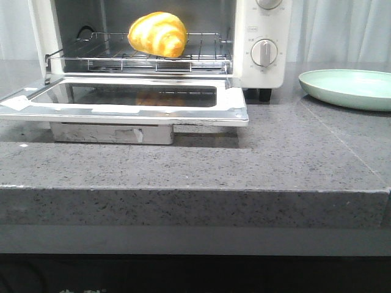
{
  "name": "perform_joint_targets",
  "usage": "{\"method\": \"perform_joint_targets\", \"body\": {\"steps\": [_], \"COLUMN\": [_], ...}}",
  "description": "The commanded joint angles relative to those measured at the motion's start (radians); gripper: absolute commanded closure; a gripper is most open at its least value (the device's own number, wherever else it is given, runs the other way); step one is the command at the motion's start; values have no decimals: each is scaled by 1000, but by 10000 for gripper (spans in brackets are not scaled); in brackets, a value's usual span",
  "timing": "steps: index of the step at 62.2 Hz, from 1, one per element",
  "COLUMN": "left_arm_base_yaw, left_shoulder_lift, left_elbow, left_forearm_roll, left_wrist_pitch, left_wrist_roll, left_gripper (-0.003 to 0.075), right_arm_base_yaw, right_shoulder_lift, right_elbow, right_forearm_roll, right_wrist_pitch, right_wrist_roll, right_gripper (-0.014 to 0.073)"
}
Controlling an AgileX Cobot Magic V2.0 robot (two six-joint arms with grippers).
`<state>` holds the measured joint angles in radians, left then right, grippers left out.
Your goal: Put bread in oven
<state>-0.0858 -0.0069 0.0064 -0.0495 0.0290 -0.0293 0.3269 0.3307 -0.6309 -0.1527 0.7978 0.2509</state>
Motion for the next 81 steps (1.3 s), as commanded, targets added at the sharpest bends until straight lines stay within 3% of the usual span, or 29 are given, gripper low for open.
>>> {"method": "perform_joint_targets", "body": {"steps": [1,14,32,66,81], "left_arm_base_yaw": [-8,-8,-8,-8,-8], "left_shoulder_lift": [-19,-19,-19,-19,-19], "left_elbow": [25,25,25,25,25], "left_forearm_roll": [0,0,0,0,0], "left_wrist_pitch": [-87,-87,-87,-87,-87], "left_wrist_roll": [-10,-10,-10,-10,-10], "left_gripper": [738,738,738,738,738], "right_arm_base_yaw": [-107,-270,-290,-290,-290], "right_shoulder_lift": [-57,-237,-362,-361,-362], "right_elbow": [104,430,664,660,660], "right_forearm_roll": [25,103,106,104,227], "right_wrist_pitch": [-250,-598,-814,-810,-826], "right_wrist_roll": [-3,-3,-3,-6,-251], "right_gripper": [662,662,662,662,662]}}
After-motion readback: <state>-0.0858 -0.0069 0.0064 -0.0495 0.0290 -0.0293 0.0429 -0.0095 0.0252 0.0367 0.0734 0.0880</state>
